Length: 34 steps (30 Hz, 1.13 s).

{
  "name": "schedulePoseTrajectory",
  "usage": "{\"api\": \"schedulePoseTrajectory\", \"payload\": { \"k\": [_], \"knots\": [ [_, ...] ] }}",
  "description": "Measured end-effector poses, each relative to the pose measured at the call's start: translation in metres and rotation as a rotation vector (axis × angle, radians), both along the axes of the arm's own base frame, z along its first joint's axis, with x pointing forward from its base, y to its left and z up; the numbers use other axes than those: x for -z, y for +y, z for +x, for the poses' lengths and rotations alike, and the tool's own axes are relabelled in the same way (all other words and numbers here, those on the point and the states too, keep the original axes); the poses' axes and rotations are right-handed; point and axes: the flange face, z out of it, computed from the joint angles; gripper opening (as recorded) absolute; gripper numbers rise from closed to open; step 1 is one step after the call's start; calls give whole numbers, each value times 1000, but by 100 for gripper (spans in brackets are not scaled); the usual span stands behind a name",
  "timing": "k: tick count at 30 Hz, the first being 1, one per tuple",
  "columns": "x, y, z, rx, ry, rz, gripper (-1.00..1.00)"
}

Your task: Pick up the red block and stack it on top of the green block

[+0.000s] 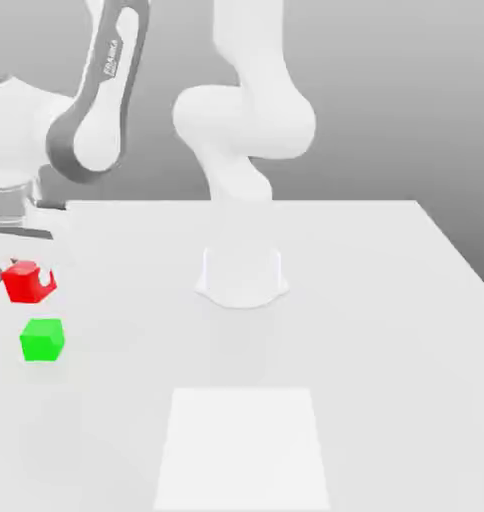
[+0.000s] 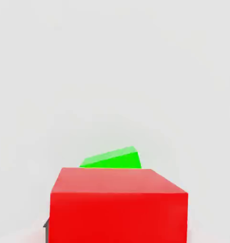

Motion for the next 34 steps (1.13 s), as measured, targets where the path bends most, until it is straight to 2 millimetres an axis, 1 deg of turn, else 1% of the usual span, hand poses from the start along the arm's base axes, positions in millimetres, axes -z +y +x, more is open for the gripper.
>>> {"api": "schedulePoseTrajectory", "payload": {
  "k": [15, 34],
  "knots": [
    [19, -2, 4, 2, -27, 0, -100],
    [58, 1, 0, 2, -1, 8, -100]
  ]
}}
